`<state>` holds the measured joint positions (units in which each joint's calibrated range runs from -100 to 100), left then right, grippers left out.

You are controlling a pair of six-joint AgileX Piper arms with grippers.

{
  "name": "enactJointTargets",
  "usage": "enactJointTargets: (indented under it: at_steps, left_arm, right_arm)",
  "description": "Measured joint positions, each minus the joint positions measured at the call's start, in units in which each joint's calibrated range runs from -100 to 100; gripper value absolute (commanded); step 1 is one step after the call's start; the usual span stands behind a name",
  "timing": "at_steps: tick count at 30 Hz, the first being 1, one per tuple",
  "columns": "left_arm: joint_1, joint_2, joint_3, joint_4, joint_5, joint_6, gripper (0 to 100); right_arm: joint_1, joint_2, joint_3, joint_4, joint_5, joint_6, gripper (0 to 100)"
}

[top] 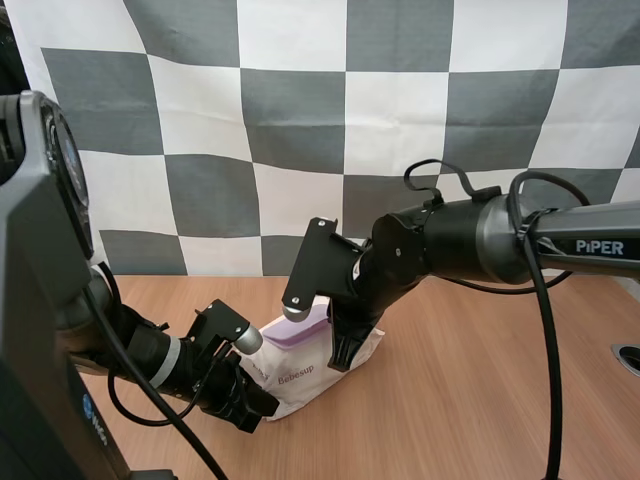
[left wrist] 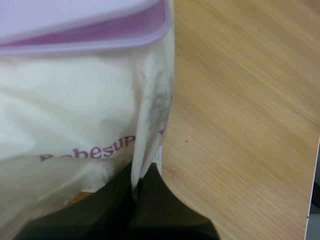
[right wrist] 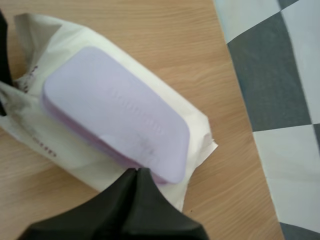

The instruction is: Open the wet wipes lid

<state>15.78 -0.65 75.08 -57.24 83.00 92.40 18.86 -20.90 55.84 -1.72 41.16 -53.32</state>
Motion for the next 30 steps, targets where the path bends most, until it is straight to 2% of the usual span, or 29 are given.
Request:
enactJointTargets:
  at_steps: [7,13,20,30]
  left_arm:
    - [0.00,0.00,0.00,-0.44,0.00,0.00,0]
    - [0.00,0.00,0.00,-0.71,0.00,0.00,0]
    - [0.00,0.00,0.00,-0.71,0.20,0.00,0]
    - [0.00,0.00,0.00,-1.17,0.20,0.00,0]
  right_arm:
    - [0.00,0.00,0.00,0.04,-2.32,0.00,0]
    - [0.00,0.00,0.00,0.31,2.39,0.00,0]
    - [0.00,0.12,0.00,3.46,-0.27,-0.74,0]
    - [0.00,4.48,0.00,3.10,1.80,-0.74,0]
